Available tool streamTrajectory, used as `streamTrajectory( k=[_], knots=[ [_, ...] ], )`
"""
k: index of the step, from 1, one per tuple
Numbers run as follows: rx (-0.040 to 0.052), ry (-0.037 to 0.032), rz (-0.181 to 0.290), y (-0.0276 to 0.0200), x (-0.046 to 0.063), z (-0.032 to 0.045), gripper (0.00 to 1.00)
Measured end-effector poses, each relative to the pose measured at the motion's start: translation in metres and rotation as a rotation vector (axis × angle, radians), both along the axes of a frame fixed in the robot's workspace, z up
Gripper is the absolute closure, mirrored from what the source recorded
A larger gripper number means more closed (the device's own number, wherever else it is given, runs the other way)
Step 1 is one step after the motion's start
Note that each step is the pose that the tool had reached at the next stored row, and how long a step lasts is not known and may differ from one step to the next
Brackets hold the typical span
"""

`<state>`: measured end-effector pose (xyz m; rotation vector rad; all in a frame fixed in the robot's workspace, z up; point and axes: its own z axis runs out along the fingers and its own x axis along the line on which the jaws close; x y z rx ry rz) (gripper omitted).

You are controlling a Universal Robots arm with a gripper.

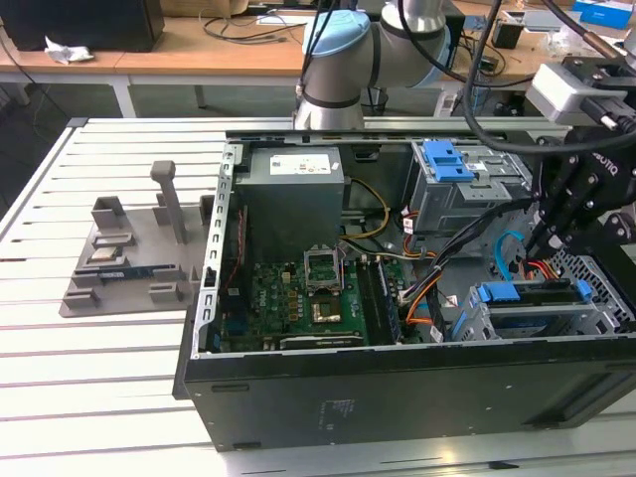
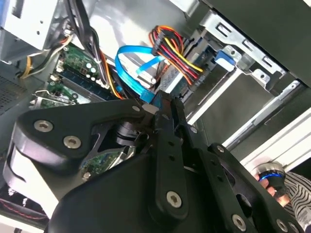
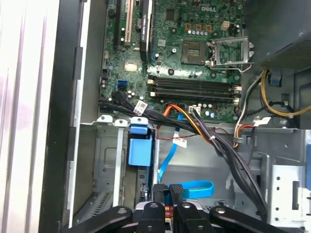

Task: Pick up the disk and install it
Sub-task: 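Insert the second disk wire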

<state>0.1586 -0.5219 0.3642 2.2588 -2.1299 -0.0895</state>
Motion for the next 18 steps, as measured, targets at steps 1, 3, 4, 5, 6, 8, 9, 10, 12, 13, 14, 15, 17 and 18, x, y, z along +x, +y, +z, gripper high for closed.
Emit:
streamTrajectory(
  k=[1,3,4,5,6,8,9,10,12,13,14,15,17,18],
  knots=[
    [0.0001,0.0006,0.000,-0.0033,0.000,-0.0033,0.84],
    [0.0001,0.0012,0.000,-0.0086,0.000,-0.0063,0.84],
    [0.0000,0.0015,0.000,-0.0102,0.001,-0.0071,0.84],
    [-0.0001,0.0019,0.000,-0.0114,0.001,-0.0080,0.84],
    [0.0002,0.0023,0.000,-0.0119,0.002,-0.0092,0.84],
    [-0.0001,0.0034,0.000,-0.0127,0.005,-0.0121,0.84],
    [-0.0001,0.0036,0.000,-0.0132,0.005,-0.0128,0.84],
    [0.0002,0.0036,0.000,-0.0139,0.005,-0.0134,0.84],
    [-0.0001,0.0037,0.000,-0.0170,0.006,-0.0141,0.84],
    [0.0000,0.0037,0.000,-0.0180,0.006,-0.0146,0.84],
    [0.0002,0.0039,0.000,-0.0188,0.007,-0.0154,0.84],
    [0.0001,0.0040,0.000,-0.0188,0.007,-0.0159,0.84],
    [0.0000,0.0042,0.000,-0.0187,0.009,-0.0169,0.84],
    [-0.0001,0.0042,0.000,-0.0185,0.009,-0.0174,0.84]
  ],
)
